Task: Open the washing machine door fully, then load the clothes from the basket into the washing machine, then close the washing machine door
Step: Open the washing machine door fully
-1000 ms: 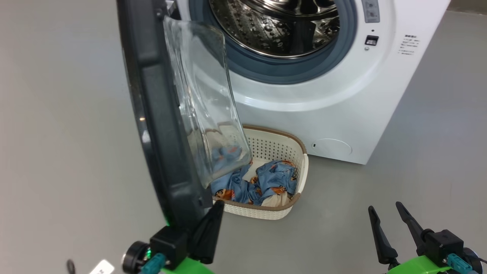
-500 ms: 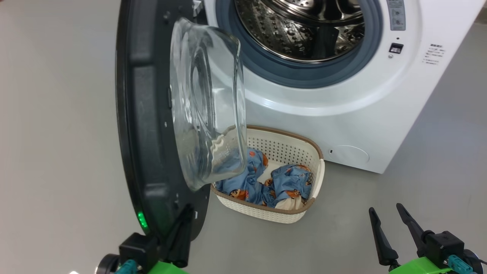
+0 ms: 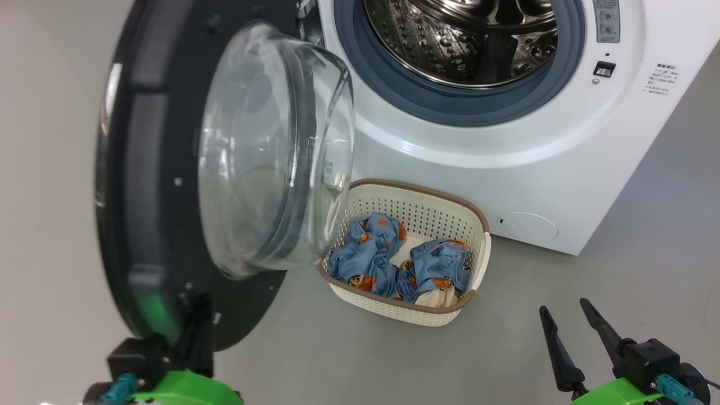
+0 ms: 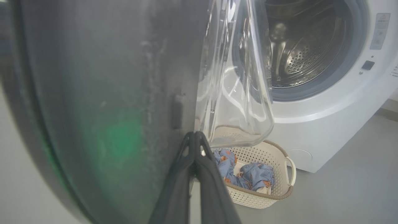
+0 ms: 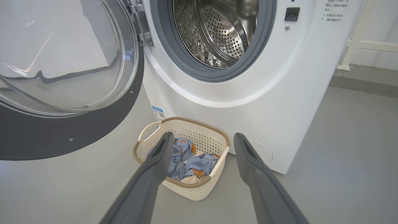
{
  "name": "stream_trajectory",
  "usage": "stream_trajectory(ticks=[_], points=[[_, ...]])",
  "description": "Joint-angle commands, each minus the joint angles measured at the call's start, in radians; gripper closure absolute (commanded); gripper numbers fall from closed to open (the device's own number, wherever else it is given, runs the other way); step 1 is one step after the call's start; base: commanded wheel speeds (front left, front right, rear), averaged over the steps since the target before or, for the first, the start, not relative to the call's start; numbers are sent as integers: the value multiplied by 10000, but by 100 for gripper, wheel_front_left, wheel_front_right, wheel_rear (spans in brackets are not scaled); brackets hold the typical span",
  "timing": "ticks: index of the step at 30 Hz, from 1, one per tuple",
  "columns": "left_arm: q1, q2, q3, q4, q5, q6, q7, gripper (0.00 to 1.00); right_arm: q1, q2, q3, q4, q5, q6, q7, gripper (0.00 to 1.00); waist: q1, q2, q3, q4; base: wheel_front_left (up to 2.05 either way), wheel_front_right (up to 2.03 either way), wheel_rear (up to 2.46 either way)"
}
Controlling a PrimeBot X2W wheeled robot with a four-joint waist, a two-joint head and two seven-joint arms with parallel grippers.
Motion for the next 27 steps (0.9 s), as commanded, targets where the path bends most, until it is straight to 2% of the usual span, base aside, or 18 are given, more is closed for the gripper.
stream_trajectory(ticks=[1,11,14,27], points=[[-470,373,611,-57,-107,159,-137,100,-401,-187,237,-247,67,14,-122,0,0,0,42,-15,0,0,0],[-953,627,1921,1077,-593,246,-708,100,-593,-462,330,-254,27,14,-117,0,0,0,402,-32,0,0,0],[-1083,634,2568,1411,-771,297,-841,100,-816,-578,413,-272,18,14,-21,0,0,0,532,-87,0,0,0],[-2042,1096,3909,2939,-510,-420,-911,100,-1167,-788,576,-465,169,14,290,0,0,0,870,-361,0,0,0]])
